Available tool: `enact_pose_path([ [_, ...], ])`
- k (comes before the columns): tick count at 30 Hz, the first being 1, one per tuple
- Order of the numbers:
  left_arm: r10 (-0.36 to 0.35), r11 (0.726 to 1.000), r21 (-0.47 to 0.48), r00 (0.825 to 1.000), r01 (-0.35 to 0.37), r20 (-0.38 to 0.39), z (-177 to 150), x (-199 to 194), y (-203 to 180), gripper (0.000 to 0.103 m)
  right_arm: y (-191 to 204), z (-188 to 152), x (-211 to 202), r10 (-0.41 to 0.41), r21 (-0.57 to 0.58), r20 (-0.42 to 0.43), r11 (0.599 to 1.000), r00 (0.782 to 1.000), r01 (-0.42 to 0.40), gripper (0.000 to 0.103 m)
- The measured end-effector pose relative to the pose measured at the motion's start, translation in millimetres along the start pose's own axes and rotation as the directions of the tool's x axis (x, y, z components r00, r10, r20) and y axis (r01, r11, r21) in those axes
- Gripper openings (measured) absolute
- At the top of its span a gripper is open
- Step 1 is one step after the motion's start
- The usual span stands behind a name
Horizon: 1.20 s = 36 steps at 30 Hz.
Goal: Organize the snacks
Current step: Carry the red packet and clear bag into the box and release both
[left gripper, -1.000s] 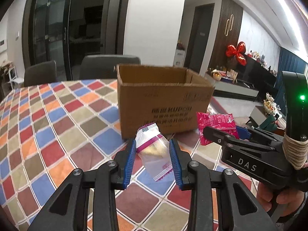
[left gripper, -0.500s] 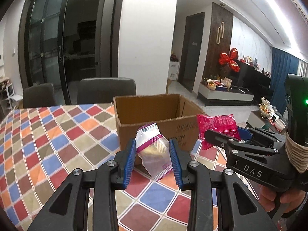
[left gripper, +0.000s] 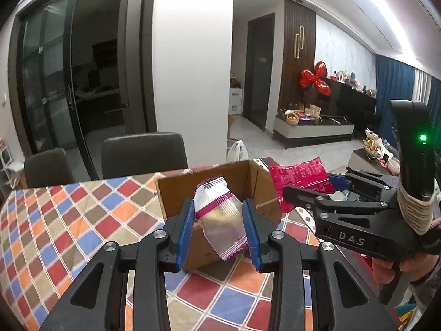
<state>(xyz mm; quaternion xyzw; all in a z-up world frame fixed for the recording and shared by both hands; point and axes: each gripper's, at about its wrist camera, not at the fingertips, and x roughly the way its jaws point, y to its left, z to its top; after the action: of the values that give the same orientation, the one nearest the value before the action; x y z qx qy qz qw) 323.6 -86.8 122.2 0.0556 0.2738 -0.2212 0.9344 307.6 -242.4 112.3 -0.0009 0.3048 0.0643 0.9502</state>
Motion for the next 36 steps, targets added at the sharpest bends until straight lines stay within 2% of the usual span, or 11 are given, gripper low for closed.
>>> enact_pose_path([
  [6, 0.008, 0.999, 0.038, 0.999, -0.007, -0.034, 27.6, 18.3, 0.9, 0.035, -8.4, 23.8, 16.7, -0.013, -0.019, -0.041, 1.000, 0.999, 0.012, 0.047],
  [17, 0.020, 1.000, -0.003, 0.990, -0.021, -0.143, 60.5, 77.1, 15.8, 0.035, -30.4, 52.5, 61.5, -0.008, 0.028, -0.145, 1.000, 0.989, 0.013, 0.047],
  [21, 0.017, 0.999, -0.029, 0.984, -0.022, -0.177, 64.5, 97.8, 20.9, 0.035, -37.8, 55.5, 79.2, -0.010, 0.046, -0.190, 0.999, 0.982, 0.019, 0.047],
  [31, 0.071, 0.997, -0.020, 0.961, -0.079, -0.266, 59.2, 143.5, 29.9, 0.037, -48.2, 54.4, 117.4, -0.040, 0.061, -0.279, 0.996, 0.960, 0.059, 0.047],
  [33, 0.082, 0.996, -0.018, 0.957, -0.090, -0.279, 57.2, 147.9, 32.0, 0.042, -50.2, 53.1, 121.6, -0.046, 0.061, -0.290, 0.996, 0.956, 0.067, 0.048],
  [34, 0.085, 0.995, -0.019, 0.956, -0.094, -0.281, 56.5, 148.6, 32.5, 0.049, -50.9, 52.4, 123.2, -0.046, 0.064, -0.296, 0.996, 0.954, 0.067, 0.051],
  [36, 0.104, 0.994, -0.011, 0.955, -0.111, -0.278, 54.7, 147.7, 32.6, 0.052, -52.7, 52.7, 126.5, -0.053, 0.071, -0.304, 0.994, 0.951, 0.079, 0.057],
])
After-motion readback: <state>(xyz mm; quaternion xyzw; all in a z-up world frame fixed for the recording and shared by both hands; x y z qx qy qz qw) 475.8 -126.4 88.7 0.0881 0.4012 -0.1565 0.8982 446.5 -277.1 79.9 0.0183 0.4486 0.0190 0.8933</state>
